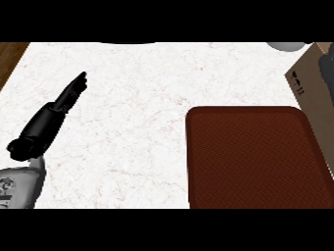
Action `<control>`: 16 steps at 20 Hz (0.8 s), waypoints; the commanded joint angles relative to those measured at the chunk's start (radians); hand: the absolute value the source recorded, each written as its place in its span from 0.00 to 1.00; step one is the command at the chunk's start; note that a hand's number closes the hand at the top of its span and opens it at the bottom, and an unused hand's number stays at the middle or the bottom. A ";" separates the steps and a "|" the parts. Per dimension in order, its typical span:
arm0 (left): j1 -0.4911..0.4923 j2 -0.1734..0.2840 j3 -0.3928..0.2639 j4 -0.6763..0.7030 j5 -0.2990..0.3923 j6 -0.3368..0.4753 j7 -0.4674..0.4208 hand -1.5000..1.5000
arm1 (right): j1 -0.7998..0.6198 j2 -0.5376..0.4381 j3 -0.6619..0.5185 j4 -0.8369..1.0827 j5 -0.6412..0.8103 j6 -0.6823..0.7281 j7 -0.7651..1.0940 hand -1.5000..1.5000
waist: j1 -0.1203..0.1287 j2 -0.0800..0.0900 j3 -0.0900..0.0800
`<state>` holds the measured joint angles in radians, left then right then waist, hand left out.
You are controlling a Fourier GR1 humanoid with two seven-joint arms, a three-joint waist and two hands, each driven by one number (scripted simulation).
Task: Pick the can from the tray and place it in the cardboard box
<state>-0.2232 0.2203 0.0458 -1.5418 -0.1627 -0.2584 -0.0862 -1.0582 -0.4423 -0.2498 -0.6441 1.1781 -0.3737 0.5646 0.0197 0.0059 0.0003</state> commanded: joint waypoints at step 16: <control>0.042 -0.037 -0.017 -0.019 -0.005 0.003 -0.011 0.50 | 0.074 -0.338 -0.163 0.359 -0.144 0.337 -0.235 1.00 | 0.005 0.004 0.001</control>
<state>-0.2069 0.2125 0.0434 -1.5627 -0.1647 -0.2675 -0.0834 -0.9963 -0.7341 -0.3877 -0.3452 1.0646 -0.1158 0.3802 0.0212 0.0085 0.0015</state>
